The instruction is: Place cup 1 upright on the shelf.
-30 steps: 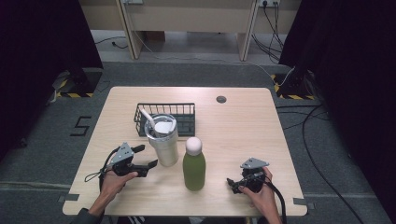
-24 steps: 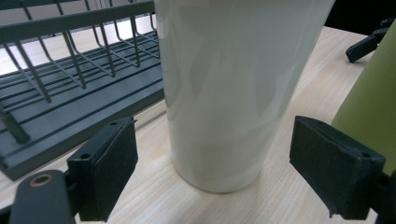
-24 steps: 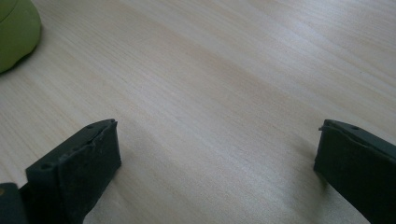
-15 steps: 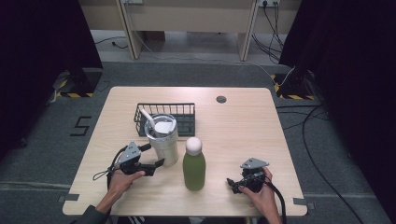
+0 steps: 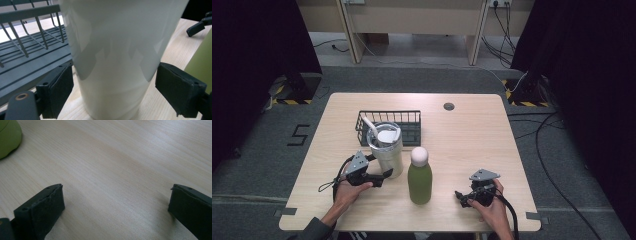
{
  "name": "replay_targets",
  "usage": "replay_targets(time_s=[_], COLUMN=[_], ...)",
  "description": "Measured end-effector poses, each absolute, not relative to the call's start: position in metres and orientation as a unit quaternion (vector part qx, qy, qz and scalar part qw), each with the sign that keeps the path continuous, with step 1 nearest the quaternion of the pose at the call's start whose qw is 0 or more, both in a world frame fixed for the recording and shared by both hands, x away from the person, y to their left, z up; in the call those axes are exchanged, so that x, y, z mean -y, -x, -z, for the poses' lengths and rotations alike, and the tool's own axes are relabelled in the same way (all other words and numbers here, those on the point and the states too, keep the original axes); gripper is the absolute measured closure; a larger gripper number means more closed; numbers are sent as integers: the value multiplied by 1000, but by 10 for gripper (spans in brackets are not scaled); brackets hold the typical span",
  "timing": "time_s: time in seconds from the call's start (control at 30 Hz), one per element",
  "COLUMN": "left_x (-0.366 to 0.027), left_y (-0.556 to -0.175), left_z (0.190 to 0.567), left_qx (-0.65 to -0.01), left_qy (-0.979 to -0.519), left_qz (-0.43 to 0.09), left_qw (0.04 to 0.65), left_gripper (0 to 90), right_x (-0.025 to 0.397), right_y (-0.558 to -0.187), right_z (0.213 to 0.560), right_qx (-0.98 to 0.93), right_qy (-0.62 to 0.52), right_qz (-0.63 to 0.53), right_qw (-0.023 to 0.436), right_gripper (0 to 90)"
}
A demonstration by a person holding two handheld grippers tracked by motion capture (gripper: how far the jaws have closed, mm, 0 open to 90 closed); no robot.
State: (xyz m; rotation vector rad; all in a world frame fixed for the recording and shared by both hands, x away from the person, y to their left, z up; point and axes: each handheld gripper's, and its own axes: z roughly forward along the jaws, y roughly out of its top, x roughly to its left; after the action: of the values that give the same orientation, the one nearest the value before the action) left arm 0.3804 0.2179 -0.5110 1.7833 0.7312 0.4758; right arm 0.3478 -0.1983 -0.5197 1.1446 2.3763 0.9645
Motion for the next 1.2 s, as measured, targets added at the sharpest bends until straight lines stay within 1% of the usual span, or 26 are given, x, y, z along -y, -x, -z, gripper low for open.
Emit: replay_targets(time_s=[0.43, 1.03, 1.2], left_x=[-207, -198, -197], left_y=[-389, -396, -395], left_z=[515, 518, 519], left_qx=[-313, -318, -317], left_qy=[-745, -726, -724], left_qz=[-203, -208, -213], left_qw=[553, 573, 574], left_gripper=[105, 95, 104], right_x=[198, 198, 198], right_y=[-348, -348, -348], right_z=[520, 520, 520], right_qx=[-835, -834, -834], right_qy=[-401, -402, -402], right_qz=[-339, -339, -339], right_qw=[167, 166, 166], right_gripper=[5, 5, 5])
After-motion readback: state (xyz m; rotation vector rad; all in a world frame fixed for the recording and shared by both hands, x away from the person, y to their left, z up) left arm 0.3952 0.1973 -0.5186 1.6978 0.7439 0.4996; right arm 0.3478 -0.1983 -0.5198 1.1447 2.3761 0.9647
